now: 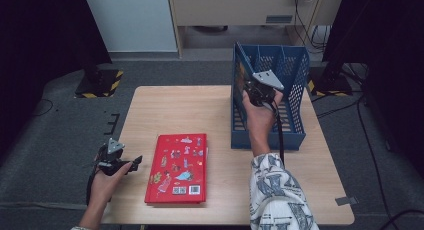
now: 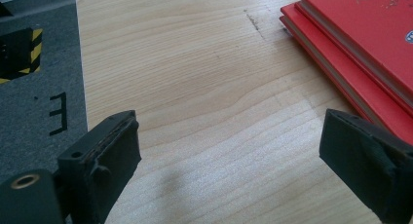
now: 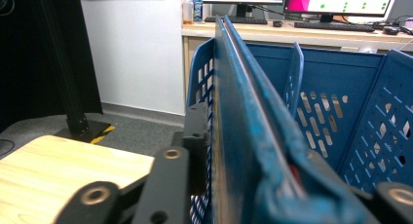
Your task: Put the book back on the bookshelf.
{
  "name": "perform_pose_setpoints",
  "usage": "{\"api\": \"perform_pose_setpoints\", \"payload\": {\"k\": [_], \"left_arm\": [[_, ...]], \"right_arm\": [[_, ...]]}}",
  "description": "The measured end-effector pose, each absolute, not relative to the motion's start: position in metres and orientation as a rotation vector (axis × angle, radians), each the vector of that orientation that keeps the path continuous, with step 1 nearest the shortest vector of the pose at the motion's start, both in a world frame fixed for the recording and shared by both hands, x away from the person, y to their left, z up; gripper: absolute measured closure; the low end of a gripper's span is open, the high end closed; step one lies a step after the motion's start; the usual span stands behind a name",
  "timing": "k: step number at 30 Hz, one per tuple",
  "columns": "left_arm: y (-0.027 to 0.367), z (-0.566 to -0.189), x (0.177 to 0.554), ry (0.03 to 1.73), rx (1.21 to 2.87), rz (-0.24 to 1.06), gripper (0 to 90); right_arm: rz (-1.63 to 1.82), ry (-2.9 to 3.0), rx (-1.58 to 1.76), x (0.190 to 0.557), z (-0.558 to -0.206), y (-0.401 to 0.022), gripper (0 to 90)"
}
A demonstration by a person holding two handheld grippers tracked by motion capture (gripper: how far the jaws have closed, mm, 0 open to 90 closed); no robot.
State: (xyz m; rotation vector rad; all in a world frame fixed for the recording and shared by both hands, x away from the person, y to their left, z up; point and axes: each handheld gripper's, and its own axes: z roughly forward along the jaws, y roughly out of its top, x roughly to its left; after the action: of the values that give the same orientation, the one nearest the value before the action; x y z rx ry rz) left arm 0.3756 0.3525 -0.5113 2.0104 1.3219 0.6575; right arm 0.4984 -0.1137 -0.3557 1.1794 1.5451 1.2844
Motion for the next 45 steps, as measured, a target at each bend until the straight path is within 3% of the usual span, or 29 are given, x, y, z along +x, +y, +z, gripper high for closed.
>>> {"api": "perform_pose_setpoints", "payload": {"k": [8, 16, 19, 33, 45], "left_arm": [[0.351, -0.512, 0.375, 1.325, 2.013, 0.661, 6.5], [0.353, -0.512, 0.375, 1.331, 2.009, 0.666, 6.4], [0.353, -0.511, 0.374, 1.329, 2.008, 0.670, 6.5], [0.353, -0.511, 0.374, 1.330, 2.011, 0.671, 6.7], [0.352, -0.511, 0.374, 1.332, 2.015, 0.670, 6.8]], "right_arm": [[1.273, 1.587, 1.158, 0.481, -0.362, -0.119, 51.7], [1.291, 1.626, 1.174, 0.468, -0.368, -0.131, 45.8], [1.284, 1.648, 1.174, 0.462, -0.372, -0.134, 47.0], [1.260, 1.742, 1.167, 0.452, -0.390, -0.142, 68.5], [1.250, 1.775, 1.177, 0.448, -0.403, -0.143, 73.9]]}}
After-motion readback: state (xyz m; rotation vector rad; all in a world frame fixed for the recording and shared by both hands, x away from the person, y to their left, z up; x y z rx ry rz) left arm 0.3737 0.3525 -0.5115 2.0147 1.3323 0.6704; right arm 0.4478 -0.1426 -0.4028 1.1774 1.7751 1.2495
